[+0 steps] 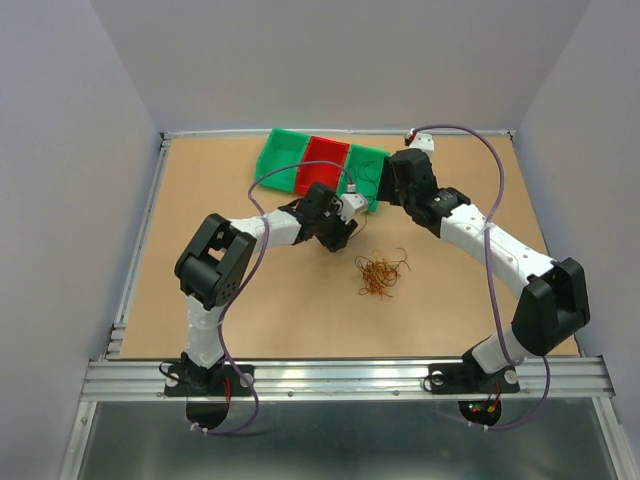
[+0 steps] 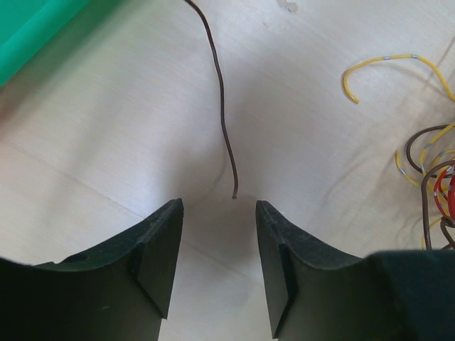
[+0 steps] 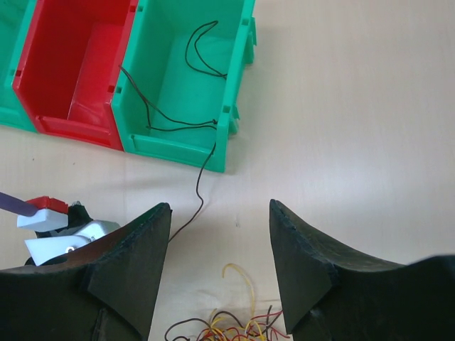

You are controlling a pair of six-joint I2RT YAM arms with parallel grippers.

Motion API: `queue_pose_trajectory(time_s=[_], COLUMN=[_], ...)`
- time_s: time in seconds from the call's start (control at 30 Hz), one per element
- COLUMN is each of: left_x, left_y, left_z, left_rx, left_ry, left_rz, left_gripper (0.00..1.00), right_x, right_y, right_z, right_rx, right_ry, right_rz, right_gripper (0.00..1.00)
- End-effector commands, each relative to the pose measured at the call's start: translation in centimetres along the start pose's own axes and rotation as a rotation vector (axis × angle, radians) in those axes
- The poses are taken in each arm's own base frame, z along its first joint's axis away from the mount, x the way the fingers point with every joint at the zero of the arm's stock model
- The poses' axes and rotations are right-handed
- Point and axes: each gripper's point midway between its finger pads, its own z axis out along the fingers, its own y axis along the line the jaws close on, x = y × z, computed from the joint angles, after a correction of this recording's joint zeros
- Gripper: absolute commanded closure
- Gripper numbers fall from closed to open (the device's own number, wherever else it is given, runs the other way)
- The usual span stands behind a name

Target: Untangle the cables

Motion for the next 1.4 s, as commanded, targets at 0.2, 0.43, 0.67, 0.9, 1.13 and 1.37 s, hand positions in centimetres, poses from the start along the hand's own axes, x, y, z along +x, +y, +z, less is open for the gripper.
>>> queue_pose_trajectory(time_s=[0.2,0.43,0.67,0.9,1.13,1.37], left_x=[-3.7,-3.1,-7.4,-11.2,-14.1,-15.6], left_y=[0.5,0.4,0.2,2.1,5.8,10.4], left_z=[1.0,1.4,-1.3,-2.1,-1.4,0.4], left_rx=[0.011,0.007,0.009,-0.054,-0.172,-0.336], left_ry=[-0.068,-0.042,-0.121,-0.132,-0.138,-0.095], left_rz=[0.013,0.017,0.034,0.050,0.057,0.088], left_gripper=[0.61,1.00,1.00,1.00,1.00,1.00], right_x=[-1.4,-1.4,-2.2,-1.8,-1.5,-1.5], right_y=[0.3,0.0,-0.6,-0.8,-0.6,-0.8], right_z=[-1.0,-1.4,-2.7,-2.8,-2.5,-2.6], right_rx=[-0.028,-0.026,-0.036,-0.041,-0.047,-0.045], right_ry=[-0.069,-0.077,-0.126,-0.127,-0.119,-0.121], right_rz=[0.029,0.028,0.049,0.047,0.039,0.037], right_gripper=[0.39,0.41,0.45,0.45,0.46,0.46])
